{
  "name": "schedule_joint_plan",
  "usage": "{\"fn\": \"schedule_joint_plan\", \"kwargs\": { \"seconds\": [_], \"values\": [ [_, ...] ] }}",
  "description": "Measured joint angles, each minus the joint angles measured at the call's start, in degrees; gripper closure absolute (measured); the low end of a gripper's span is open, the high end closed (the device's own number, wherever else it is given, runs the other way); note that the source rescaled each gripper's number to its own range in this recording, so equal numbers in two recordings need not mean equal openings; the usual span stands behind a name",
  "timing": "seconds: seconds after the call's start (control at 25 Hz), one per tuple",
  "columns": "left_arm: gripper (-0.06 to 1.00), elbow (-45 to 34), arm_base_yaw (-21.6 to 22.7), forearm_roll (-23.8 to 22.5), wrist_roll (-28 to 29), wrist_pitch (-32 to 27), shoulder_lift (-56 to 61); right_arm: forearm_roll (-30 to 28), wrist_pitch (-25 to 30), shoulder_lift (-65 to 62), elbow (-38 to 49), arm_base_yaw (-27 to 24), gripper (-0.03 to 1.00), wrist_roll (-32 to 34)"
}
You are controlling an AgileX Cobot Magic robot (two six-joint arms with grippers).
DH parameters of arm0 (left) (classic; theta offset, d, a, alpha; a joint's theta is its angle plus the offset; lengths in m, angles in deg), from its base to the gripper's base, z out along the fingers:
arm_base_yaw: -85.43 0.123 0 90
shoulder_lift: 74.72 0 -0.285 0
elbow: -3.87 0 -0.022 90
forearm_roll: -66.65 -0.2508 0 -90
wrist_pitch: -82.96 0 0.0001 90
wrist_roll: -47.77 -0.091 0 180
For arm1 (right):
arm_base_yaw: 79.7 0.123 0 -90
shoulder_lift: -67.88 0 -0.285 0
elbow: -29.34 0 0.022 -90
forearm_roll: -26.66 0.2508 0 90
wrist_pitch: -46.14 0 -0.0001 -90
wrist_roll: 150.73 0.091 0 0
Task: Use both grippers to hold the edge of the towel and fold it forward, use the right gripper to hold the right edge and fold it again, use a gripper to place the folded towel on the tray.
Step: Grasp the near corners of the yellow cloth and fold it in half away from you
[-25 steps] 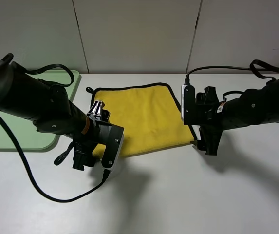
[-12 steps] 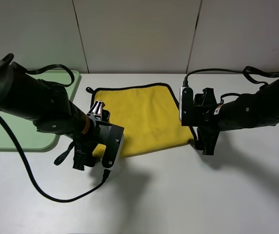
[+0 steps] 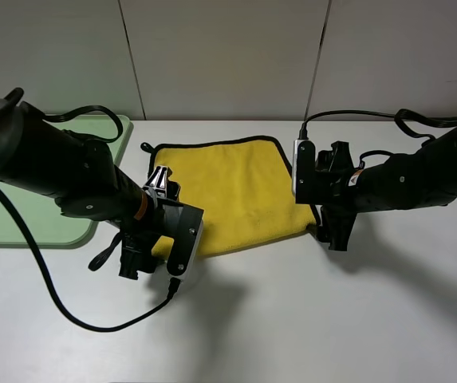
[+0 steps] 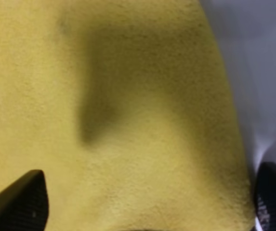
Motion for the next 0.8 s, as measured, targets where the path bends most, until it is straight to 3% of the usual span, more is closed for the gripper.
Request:
{"fn": "schedule_joint_plan", "kwargs": {
  "seconds": [0.12,0.4,0.56,0.8],
  "values": [
    [0.21,0.0,0.0,0.11,0.0,-0.91,-0.26,0.0,0.96,0.0,-0.19,0.0,0.0,0.0],
    [0.43,-0.11,-0.19,0.15,0.0,-1.65,-0.62,0.0,5.0,0.05,-0.31,0.0,0.22,0.0],
    [0.56,-0.23,-0.19,0.15,0.0,-2.09,-0.94,0.0,6.58,0.05,-0.48,0.4,0.25,0.11],
    [0.89,-0.35,-0.19,0.15,0.02,-2.55,-1.16,0.55,7.81,0.0,-0.48,5.12,0.26,0.42]
  ]
}}
